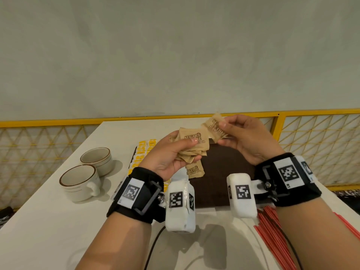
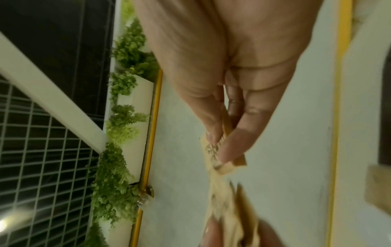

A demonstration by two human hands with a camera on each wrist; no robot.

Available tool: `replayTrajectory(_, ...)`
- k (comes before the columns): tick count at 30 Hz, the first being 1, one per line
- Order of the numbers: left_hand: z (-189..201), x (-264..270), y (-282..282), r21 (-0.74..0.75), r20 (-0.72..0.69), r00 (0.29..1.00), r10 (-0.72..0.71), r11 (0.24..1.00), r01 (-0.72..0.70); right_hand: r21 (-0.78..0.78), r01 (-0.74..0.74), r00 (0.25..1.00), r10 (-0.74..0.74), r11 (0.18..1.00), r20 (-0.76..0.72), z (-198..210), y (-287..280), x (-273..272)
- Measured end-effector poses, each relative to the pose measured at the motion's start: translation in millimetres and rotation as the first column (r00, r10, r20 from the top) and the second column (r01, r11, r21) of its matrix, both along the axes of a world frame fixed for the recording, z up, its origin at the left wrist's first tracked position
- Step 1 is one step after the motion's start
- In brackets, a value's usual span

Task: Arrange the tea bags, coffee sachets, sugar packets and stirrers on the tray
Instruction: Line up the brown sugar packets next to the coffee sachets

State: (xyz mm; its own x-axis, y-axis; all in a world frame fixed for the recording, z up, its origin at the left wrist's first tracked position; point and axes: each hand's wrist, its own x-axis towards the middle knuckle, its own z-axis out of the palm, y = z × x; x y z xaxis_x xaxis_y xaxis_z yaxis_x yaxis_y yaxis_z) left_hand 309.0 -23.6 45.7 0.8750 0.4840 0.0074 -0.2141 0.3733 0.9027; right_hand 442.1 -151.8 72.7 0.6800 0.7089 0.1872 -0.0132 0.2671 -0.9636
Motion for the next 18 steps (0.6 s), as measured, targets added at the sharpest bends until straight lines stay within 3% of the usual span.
replayTrajectory(2, -1, 0, 1, 0.004, -0.011, 1.000, -0.002, 1.000, 0.002, 0.000, 0.062, 0.995, -0.062, 0.998, 0.079, 2, -4, 5)
replayTrajectory(8, -2, 5, -8, -0.139, 0.002, 0.993, -0.119, 0.983, 0.118, -0.148, 0.042, 0.946, 0.008, 0.988, 0.324, -13, 14, -8)
replayTrajectory(12, -5, 7, -9, -0.165, -0.022, 0.992, -0.124, 0.979, 0.118, -0.160, 0.159, 0.838, -0.047, 0.974, 0.544, -23, 24, -12)
replayTrajectory(13, -6, 7, -8, -0.180, -0.036, 0.994, -0.106, 0.979, 0.098, -0.182, 0.150, 0.819, -0.019, 0.972, 0.573, -22, 23, -13)
replayTrajectory(15, -7, 7, -7, -0.177, -0.052, 0.994, -0.093, 0.981, 0.083, -0.312, 0.014, 0.803, 0.175, 0.950, 0.569, -20, 20, -14)
replayTrajectory(18, -7, 8, -7, -0.131, -0.099, 0.988, -0.121, 0.986, 0.107, -0.545, -0.091, 0.660, 0.460, 0.834, 0.594, -20, 17, -24)
